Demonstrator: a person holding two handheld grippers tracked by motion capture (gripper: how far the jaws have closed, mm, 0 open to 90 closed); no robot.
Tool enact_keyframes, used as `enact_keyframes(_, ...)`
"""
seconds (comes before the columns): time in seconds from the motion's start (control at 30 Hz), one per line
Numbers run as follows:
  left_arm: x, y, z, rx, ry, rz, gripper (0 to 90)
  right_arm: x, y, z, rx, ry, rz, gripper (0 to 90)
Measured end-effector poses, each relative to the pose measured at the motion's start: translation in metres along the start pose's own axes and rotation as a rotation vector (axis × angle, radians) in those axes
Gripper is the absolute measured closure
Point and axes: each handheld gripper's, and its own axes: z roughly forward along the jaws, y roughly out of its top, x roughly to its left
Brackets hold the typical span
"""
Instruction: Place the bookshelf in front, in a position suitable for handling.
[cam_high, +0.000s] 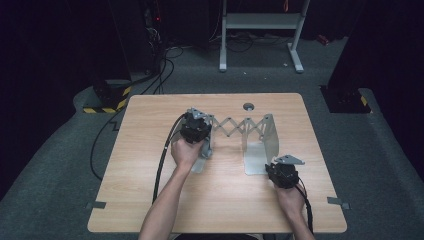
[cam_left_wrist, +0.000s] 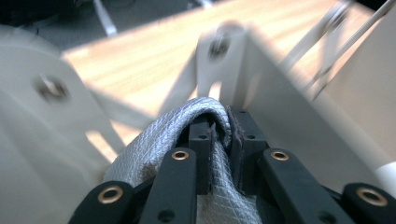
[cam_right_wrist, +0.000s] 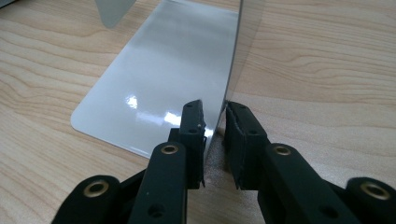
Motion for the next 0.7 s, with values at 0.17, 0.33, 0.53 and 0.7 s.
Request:
enact_keyframes(0.17, -0.002, 0.019, -0.018, -0.064, -0.02, 0.019, 80.6, 0.0, 0.0, 0.0, 0.0, -0.001, 0.0, 77.5)
enact_keyframes(0.33, -0.002, 0.026, -0.024, -0.092, -0.045, 0.034, 80.6, 0.0, 0.0, 0.0, 0.0, -0.002, -0.001, 77.6)
enact_keyframes(0.53, -0.001, 0.019, -0.016, -0.084, -0.071, 0.018, 80.6, 0.0, 0.0, 0.0, 0.0, -0.002, -0.003, 77.8)
enact_keyframes(0.7, 0.005, 0.006, -0.004, -0.038, -0.084, -0.004, 80.7, 0.001, 0.0, 0.0, -0.002, -0.001, -0.007, 78.3)
